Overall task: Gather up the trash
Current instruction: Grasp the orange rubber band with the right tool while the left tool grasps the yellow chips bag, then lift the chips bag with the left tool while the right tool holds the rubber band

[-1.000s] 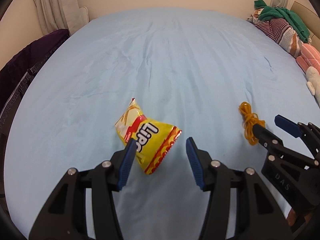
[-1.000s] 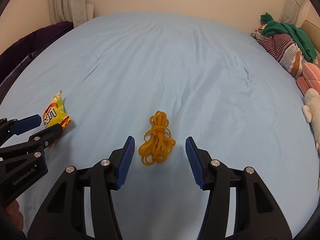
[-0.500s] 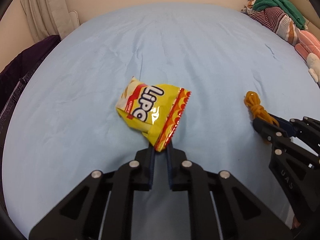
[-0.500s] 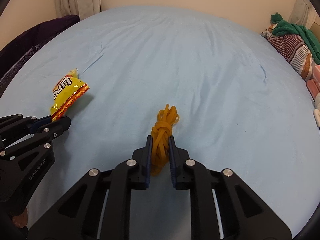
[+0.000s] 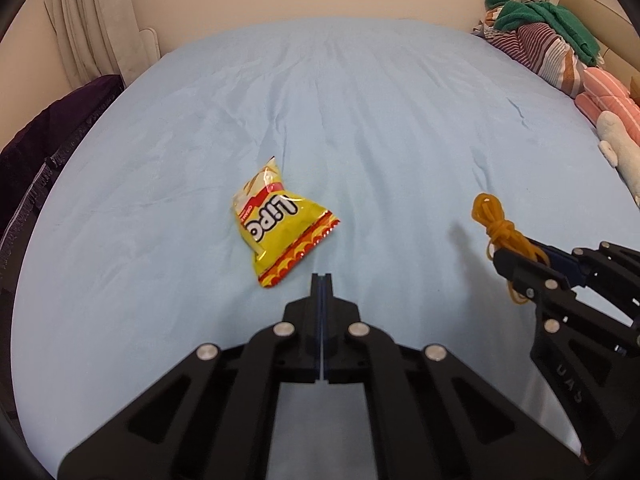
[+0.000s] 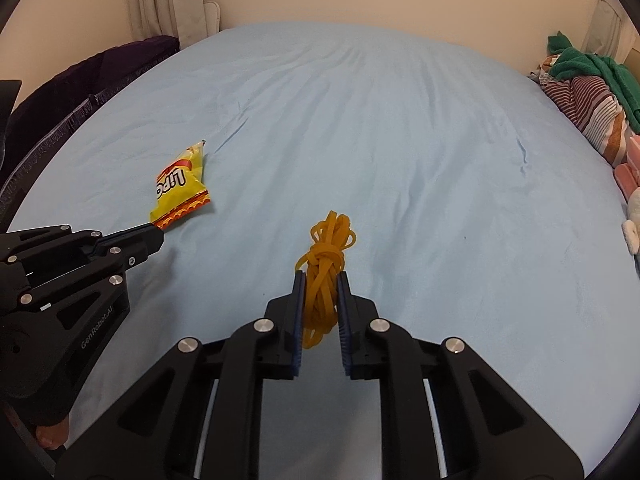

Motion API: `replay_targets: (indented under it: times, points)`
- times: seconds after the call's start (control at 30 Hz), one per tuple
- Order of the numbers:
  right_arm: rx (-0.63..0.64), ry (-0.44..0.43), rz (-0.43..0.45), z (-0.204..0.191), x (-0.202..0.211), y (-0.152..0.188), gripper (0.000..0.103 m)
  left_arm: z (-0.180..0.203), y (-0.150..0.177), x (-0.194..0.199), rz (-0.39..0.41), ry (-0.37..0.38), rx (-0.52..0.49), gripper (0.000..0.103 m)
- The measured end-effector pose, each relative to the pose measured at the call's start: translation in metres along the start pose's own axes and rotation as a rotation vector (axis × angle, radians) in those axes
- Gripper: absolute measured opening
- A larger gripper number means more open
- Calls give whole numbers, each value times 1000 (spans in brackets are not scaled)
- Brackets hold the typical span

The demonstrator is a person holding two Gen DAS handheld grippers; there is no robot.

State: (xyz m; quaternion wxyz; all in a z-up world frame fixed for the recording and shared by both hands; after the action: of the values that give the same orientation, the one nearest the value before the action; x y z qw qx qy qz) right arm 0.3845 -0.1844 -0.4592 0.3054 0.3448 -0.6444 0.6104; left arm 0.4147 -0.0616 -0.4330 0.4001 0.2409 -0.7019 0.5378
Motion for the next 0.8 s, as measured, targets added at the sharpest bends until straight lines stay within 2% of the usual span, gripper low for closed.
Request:
replay_targets:
  times: [0.1,0.13,0.2,0.23,0.3,0.33,0.37,0.5,0.8]
  points:
    - [7,-4,1,0,9,3,14,-3,1,10,32,-21,10,1]
    - [7,-4,2,0,11,4,14,-6,0,12,41,-33,22,5]
    - [7,-4,-2,1,13,7,14,-13,-7,8,32,-34,62,6]
    - [6,-6,-6,1,12,8,14,-17,-11,6,29,-42,78,10]
    - [8,-8,-12,1,9,9,14,-22,-17,2,40,-83,99,39]
    - [9,-9,-14,1,6,8,14,-25,-19,2,55,-96,107,60]
    - [10,-10,-14,2,4,6,14,-27,-22,2,74,-103,115,64]
    - [18,-12,-4,5,-7,-4,14,-25,-33,-9,77,-119,118,68]
    - [30,-10,-5,7,-24,-9,14,-26,-48,-58,-18,-82,220,66]
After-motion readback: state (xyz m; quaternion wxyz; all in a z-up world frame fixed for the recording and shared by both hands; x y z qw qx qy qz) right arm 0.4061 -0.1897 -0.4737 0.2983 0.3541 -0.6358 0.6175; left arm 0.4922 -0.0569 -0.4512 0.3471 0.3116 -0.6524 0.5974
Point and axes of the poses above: each gripper's, at about its wrist camera, not at the fingertips, and x roughly against the way its jaws point, z to its right, y to its underside, the point moved 1 cm from there along -x, roughly the way its jaws point, and after that the axes turned 4 degrees about -y, right-handed, at the moved point
